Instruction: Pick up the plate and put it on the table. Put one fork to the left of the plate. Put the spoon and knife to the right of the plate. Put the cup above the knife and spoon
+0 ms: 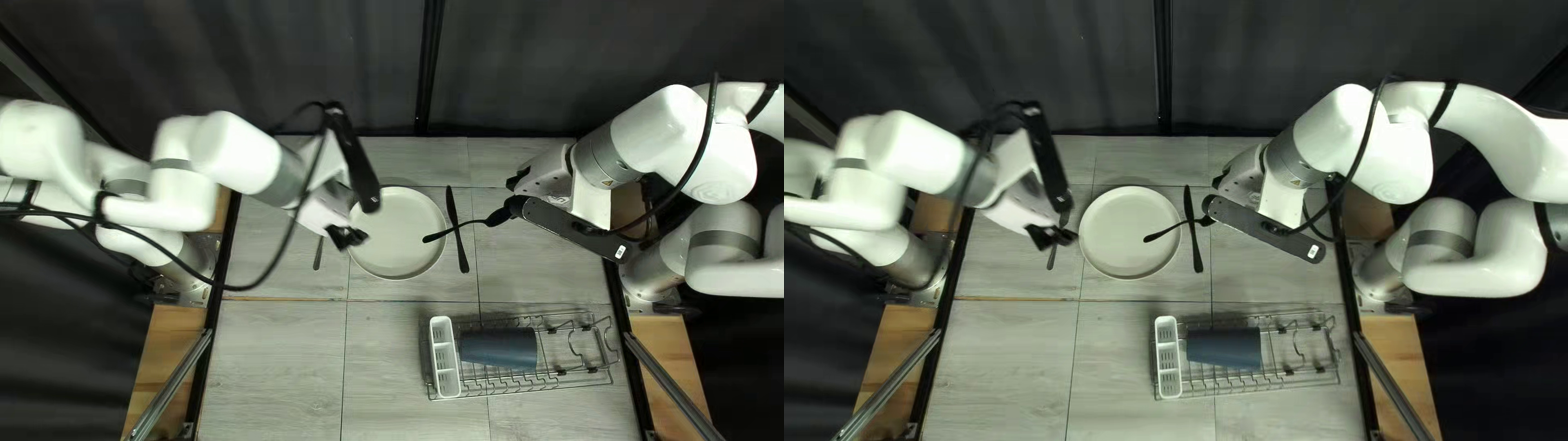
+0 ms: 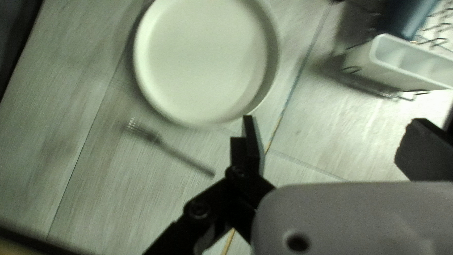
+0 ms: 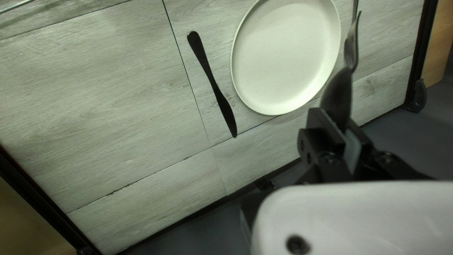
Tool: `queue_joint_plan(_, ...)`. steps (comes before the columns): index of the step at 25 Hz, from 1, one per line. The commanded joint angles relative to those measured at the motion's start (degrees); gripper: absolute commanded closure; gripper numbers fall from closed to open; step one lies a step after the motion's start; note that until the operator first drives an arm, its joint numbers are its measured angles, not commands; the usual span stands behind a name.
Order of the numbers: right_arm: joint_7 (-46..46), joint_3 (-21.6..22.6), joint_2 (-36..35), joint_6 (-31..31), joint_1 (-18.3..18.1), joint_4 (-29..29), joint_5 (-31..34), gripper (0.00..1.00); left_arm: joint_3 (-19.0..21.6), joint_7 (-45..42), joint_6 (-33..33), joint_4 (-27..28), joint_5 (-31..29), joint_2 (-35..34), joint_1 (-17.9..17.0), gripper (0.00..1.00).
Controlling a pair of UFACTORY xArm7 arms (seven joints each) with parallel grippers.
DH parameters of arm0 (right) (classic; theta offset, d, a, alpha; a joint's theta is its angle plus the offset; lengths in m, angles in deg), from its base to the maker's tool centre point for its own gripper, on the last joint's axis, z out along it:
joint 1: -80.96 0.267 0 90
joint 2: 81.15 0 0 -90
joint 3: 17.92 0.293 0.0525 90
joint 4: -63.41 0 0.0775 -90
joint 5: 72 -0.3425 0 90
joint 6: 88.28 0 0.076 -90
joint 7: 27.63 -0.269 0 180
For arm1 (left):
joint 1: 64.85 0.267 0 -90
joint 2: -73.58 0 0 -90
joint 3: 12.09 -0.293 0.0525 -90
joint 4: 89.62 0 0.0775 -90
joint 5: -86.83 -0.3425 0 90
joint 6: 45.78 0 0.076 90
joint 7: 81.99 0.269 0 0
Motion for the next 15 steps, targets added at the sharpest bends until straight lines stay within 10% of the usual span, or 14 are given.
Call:
queue_joint_plan(1, 0.0, 0.0, 0.0, 0.0, 0.0, 0.0, 0.0, 1.00, -2.5, 7.3, 5.3, -0.1, 1.6, 3.5, -2.1, 0.00)
queue_joint_plan(15, 0.0, 0.0, 0.0, 0.0, 0.0, 0.0, 0.0, 1.00, -17.7, 40.0, 13.0, 2.4, 17.7, 11.7, -10.3, 0.00)
